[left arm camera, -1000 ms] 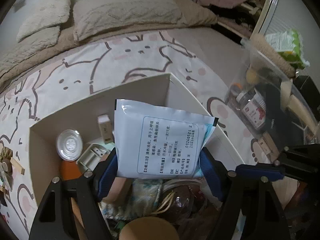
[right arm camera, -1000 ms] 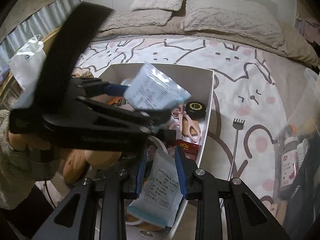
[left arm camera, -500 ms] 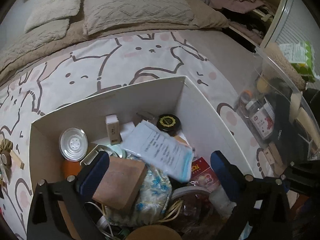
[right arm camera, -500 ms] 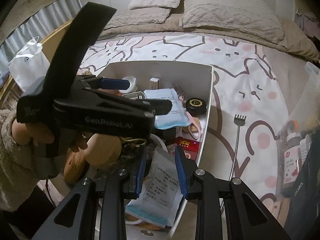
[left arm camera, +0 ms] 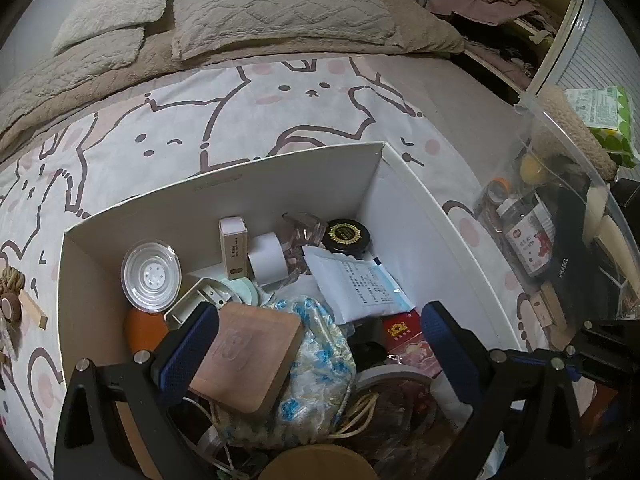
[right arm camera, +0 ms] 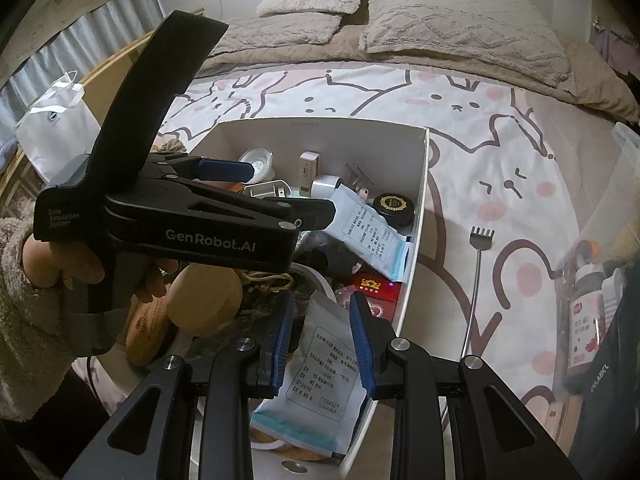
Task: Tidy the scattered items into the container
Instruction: 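Open left tool to release the blue-white packet into the box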
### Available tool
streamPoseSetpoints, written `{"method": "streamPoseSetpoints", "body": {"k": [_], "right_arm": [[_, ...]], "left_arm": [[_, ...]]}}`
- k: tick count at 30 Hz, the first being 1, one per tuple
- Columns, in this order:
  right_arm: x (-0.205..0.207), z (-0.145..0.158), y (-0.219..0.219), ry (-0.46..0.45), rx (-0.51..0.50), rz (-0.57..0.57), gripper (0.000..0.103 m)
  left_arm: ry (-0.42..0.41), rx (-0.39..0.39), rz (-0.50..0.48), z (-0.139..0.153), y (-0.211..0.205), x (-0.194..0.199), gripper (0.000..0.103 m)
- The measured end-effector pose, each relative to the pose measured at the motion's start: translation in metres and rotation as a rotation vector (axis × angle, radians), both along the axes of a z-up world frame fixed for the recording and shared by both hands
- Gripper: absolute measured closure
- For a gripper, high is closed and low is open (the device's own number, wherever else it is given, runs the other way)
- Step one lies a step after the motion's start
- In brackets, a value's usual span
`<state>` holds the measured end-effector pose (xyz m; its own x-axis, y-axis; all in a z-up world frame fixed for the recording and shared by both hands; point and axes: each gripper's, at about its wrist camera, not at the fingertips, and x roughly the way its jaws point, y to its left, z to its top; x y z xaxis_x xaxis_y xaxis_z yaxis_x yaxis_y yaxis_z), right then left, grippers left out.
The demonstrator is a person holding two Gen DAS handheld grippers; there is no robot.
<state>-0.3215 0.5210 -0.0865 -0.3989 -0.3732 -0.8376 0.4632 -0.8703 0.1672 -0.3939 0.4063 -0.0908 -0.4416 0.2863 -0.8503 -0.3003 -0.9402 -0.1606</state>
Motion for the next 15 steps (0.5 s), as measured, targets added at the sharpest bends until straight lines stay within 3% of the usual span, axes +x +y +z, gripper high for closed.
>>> {"method": "streamPoseSetpoints", "body": {"k": [15], "right_arm": [[-0.004, 0.001, 0.005, 0.037, -0.016, -0.047, 0.074]], "left_arm": [[0.023, -0.023, 0.005, 0.005, -0.009, 0.011, 0.001]]}}
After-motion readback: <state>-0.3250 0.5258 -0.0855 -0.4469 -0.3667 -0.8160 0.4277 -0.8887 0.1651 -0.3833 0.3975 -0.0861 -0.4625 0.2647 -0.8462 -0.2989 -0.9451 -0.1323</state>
